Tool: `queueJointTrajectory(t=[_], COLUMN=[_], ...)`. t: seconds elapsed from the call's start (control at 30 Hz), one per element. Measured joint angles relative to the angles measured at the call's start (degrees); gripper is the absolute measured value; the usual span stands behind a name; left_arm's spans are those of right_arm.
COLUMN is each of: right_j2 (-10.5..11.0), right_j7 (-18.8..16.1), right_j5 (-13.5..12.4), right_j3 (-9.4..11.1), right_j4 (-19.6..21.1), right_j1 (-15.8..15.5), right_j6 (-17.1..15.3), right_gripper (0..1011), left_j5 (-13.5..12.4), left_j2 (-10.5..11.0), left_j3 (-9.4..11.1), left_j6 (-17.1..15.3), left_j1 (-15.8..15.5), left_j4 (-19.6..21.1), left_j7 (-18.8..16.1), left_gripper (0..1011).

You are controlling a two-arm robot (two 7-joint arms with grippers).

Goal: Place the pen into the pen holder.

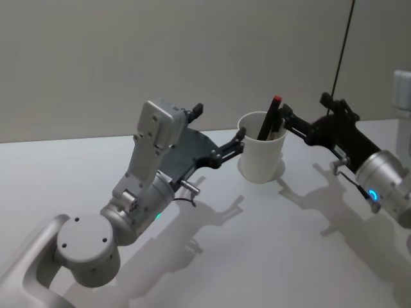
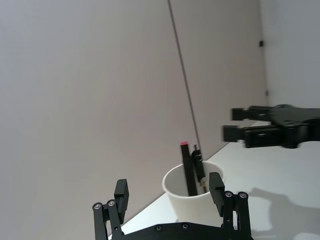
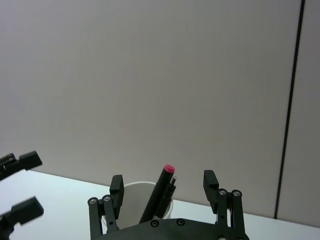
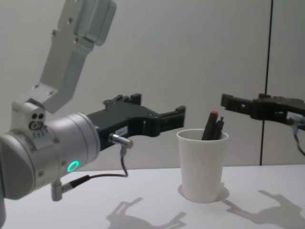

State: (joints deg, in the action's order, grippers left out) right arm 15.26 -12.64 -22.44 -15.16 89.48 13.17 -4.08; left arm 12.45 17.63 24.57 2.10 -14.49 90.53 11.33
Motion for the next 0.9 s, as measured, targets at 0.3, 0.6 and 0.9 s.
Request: queueJointTrajectory(t=[0.3,0.6,0.9], right_j2=[1.32,2.81,3.92], right_j7=[2.85,6.12,8.46], right_j5=[1.97,4.15,5.73], right_j3=[0.77,1.58,2.17], right_j4=[3.88,8.23,11.33], right_j1=[-4.59,-9.76,-13.45], right_j6=[0.74,1.53,2.07], right_gripper=[1001,1002,1001], left_j5=[-0.62,-0.95,-0.98], left_j2=[2.75,4.17,4.26], left_j3=[0.97,1.47,1.5], left_j6=[-1.88,-2.83,-2.9], left_j1=[0.62,0.92,0.93], left_j4=[1.73,2.65,2.69], left_j7=[-6.9,-10.46,-10.68], left_gripper=[1001,1001,1001])
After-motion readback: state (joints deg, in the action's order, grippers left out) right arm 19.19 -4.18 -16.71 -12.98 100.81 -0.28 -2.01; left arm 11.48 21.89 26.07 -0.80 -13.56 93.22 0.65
